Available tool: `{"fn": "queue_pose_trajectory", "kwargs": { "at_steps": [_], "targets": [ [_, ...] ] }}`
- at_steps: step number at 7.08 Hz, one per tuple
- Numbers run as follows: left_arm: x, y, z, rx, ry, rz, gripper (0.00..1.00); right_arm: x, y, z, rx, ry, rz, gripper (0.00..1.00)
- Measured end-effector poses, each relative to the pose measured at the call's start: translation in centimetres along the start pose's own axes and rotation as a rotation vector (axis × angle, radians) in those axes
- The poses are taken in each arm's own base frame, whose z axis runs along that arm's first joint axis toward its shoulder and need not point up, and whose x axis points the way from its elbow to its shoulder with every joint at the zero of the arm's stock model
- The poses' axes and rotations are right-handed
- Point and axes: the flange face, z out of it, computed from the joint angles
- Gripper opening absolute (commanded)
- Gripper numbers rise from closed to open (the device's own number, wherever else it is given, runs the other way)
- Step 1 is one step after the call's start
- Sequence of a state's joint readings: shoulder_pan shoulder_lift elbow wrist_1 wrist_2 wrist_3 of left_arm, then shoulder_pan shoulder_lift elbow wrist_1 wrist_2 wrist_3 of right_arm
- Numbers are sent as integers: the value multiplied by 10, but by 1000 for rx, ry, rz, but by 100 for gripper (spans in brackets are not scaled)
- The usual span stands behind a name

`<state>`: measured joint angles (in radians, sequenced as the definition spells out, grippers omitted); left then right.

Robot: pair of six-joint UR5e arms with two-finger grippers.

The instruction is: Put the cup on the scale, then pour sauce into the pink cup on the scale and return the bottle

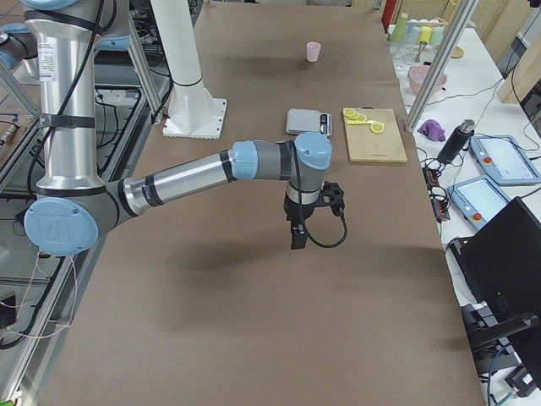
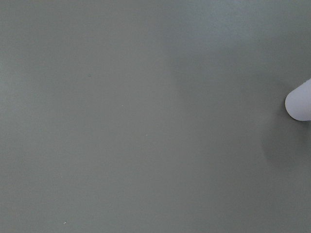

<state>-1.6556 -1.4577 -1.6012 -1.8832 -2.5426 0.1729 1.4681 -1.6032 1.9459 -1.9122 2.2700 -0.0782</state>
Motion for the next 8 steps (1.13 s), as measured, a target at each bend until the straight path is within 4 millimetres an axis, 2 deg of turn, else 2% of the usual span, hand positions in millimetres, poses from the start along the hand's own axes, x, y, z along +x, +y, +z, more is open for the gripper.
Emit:
{"fn": "queue_pose_trajectory", "kwargs": {
  "at_steps": [3, 5, 8],
  "targets": [
    [9, 22, 0, 51, 3, 85, 98, -2, 5, 3, -1, -41, 5, 100],
    [11, 25, 6, 49, 9, 97, 98, -4, 3, 2, 6, -42, -3, 100],
    [-3, 31, 18, 27, 10, 64, 99, -11, -6, -4, 21, -42, -24, 100]
  ]
}}
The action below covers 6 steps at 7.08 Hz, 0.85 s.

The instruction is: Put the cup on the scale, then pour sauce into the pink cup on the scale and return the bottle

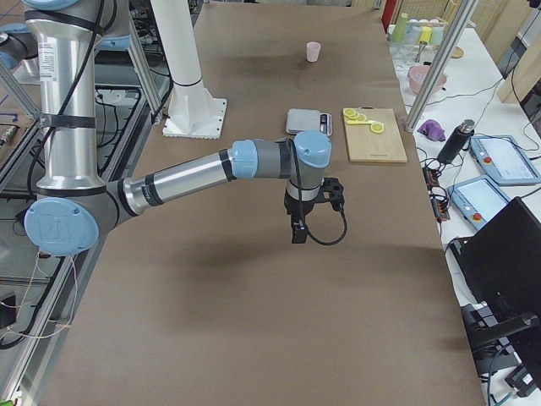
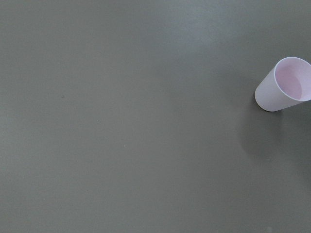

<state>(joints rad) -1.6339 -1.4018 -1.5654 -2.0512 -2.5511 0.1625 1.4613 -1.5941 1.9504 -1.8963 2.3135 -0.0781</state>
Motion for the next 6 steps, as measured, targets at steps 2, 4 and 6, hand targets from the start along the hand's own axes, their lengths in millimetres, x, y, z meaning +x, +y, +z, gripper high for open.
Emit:
{"fn": "queue_pose_trajectory", "kwargs": {
  "at_steps": [2, 4, 6],
  "targets": [
    [-11, 7, 8, -16, -3, -23, 99, -7, -8, -7, 26, -5, -22, 100],
    [-22, 15, 16, -32, -2, -46, 99, -16, -13, -13, 70, -21, -66, 100],
    [-30, 23, 22, -46, 0, -67, 98, -27, -12, -12, 117, -60, -134, 100]
  ]
}}
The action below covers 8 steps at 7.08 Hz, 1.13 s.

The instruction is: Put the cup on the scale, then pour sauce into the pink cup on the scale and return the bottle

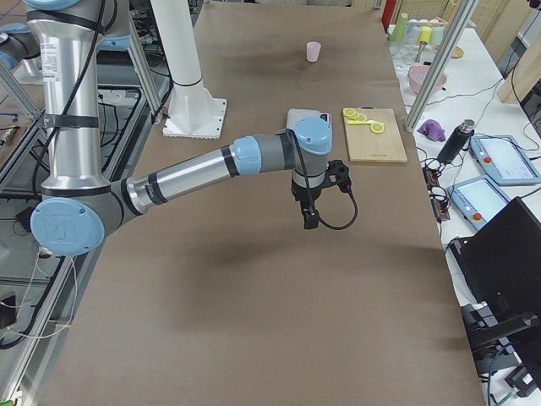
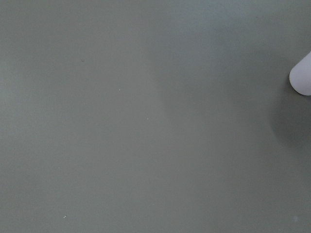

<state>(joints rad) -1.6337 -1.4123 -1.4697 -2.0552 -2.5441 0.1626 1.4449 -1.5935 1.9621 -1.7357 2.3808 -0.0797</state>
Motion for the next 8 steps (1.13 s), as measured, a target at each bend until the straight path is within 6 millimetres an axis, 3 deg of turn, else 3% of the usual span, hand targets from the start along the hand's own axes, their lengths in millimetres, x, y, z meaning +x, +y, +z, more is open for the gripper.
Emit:
{"fn": "queue_pose_trajectory", "kwargs": {
  "at_steps": [5, 8],
  "targets": [
    [-12, 2, 9, -18, 4, -27, 99, -33, 27, 30, 68, -170, -182, 99],
    [-7, -5, 6, 5, 6, -114, 99, -83, 26, 62, 157, -172, -441, 99]
  ]
}}
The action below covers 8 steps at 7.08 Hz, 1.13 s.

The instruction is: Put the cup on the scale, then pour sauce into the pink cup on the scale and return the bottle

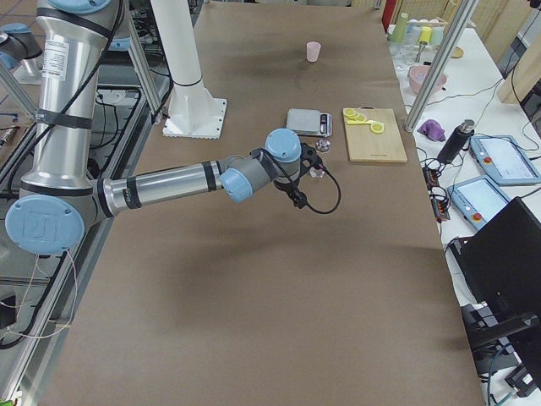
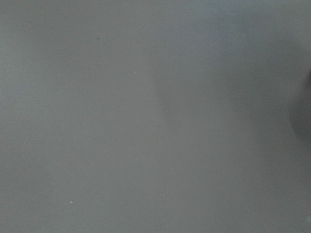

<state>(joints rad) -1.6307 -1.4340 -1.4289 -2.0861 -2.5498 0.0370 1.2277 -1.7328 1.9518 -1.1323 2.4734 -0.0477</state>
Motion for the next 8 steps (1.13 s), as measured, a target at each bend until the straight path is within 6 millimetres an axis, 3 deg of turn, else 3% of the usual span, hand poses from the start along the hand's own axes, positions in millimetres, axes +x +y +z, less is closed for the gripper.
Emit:
{"fn": "queue_pose_trajectory", "kwargs": {
  "at_steps": [5, 8],
  "targets": [
    [5, -4, -3, 24, 1, -15, 98, -67, -101, 79, 42, -58, -108, 95],
    [6, -8, -5, 29, -2, -30, 99, -71, -107, 104, 124, -89, -152, 88]
  ]
}}
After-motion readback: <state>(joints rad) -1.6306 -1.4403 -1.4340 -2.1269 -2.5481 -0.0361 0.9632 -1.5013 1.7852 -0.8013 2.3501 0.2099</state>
